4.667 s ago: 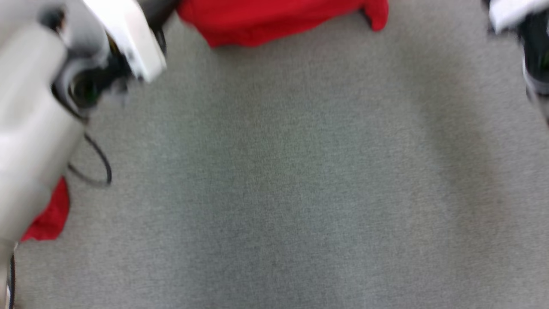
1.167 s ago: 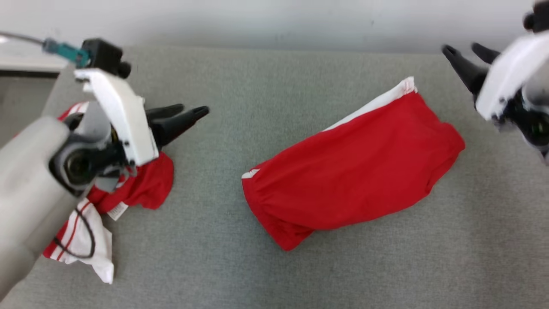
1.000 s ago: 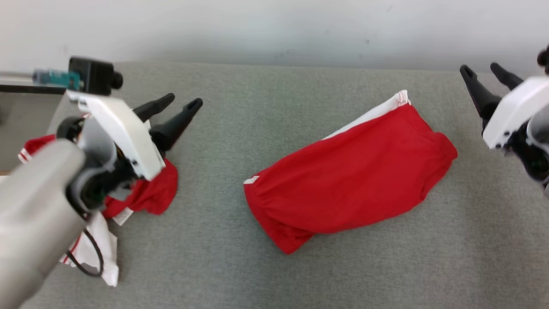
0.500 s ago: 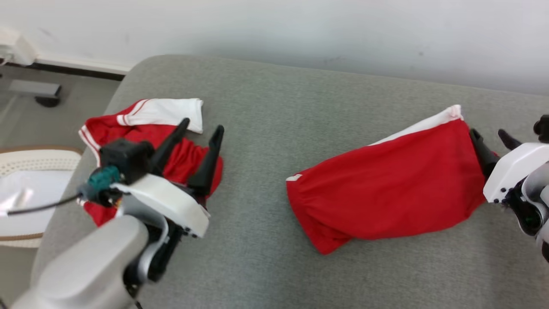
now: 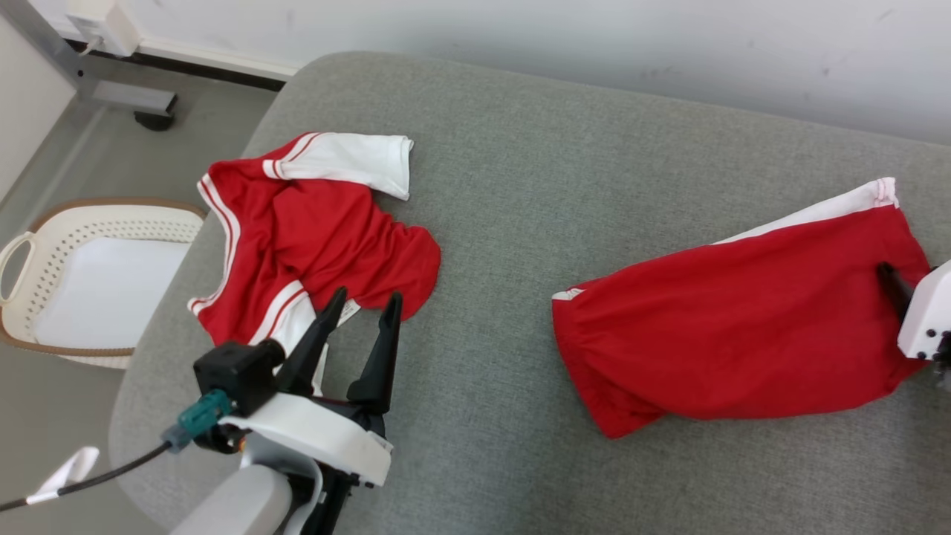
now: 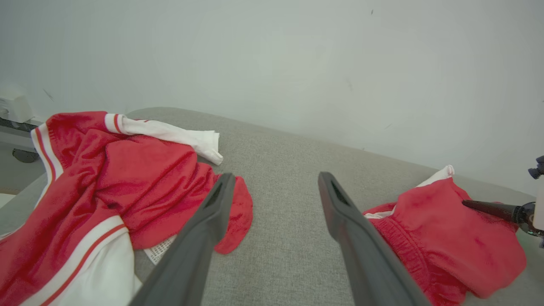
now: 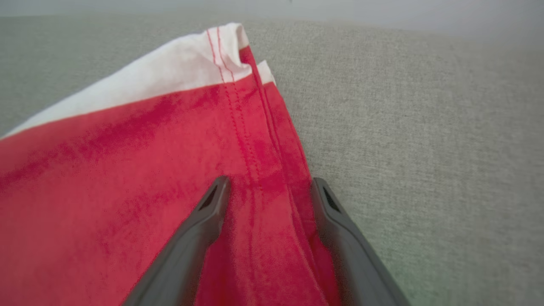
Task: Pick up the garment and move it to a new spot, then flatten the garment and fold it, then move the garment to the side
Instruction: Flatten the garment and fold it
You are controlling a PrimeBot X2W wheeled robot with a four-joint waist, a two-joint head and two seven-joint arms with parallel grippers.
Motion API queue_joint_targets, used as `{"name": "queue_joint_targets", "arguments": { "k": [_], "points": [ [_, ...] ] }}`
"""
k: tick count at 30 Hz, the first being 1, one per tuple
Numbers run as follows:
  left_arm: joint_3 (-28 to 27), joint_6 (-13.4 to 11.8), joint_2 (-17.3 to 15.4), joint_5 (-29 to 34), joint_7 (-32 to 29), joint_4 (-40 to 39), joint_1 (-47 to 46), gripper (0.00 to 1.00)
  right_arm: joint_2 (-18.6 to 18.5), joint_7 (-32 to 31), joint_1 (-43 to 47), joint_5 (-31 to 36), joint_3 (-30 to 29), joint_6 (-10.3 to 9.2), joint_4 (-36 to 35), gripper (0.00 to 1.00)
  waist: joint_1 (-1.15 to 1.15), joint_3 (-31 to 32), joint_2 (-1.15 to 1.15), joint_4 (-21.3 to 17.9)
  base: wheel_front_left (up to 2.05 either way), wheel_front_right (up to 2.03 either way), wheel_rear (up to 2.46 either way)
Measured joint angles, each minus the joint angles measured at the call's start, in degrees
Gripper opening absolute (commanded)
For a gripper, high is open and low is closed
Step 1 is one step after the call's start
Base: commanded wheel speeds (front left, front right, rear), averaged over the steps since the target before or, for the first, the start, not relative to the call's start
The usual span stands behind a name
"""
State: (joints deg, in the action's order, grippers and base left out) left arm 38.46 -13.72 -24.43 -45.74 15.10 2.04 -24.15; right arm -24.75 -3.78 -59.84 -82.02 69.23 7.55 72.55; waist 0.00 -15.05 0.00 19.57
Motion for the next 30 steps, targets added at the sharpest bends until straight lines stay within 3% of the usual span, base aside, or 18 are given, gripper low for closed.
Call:
{"name": "queue_joint_targets", "arguments": {
  "k": [10, 12, 13, 14, 30],
  "points": [
    [-4.7, 4.1, 4.4, 4.3, 0.0, 3.0, 3.4, 1.0, -2.3, -16.1, -1.4, -2.2, -1.1, 0.08, 0.7, 0.98, -0.01, -0.4, 0.0, 1.6, 0.0, 0.0, 0.0],
    [-5.2, 4.5, 4.9, 5.0, 0.0, 3.5, 3.8, 1.0, -2.0, -17.7, -1.3, -2.3, -1.1, 0.07, 0.8, 0.38, -0.01, -0.1, 0.0, 1.3, 0.0, 0.0, 0.0],
    [-5.4, 4.7, 5.2, 5.1, 0.0, 3.7, 4.1, 1.0, -1.7, -17.9, -1.2, -2.3, -1.2, 0.05, 0.9, 0.13, -0.01, 0.1, 0.0, 1.1, 0.0, 0.0, 0.0],
    [-5.6, 4.9, 5.5, 5.2, 0.0, 4.0, 4.4, 1.0, -1.4, -17.7, -1.0, -2.4, -1.4, 0.05, 0.9, 0.0, 0.0, 0.3, 0.0, 0.9, 0.0, 0.0, 0.0],
    [-10.7, 6.1, 7.2, 10.3, 0.0, 5.2, 8.3, 1.0, 1.8, -2.4, 4.2, -4.8, -6.1, 0.02, 0.6, 0.0, 0.0, 5.1, 0.0, -5.8, 0.0, 0.0, 0.0]
  ]
}}
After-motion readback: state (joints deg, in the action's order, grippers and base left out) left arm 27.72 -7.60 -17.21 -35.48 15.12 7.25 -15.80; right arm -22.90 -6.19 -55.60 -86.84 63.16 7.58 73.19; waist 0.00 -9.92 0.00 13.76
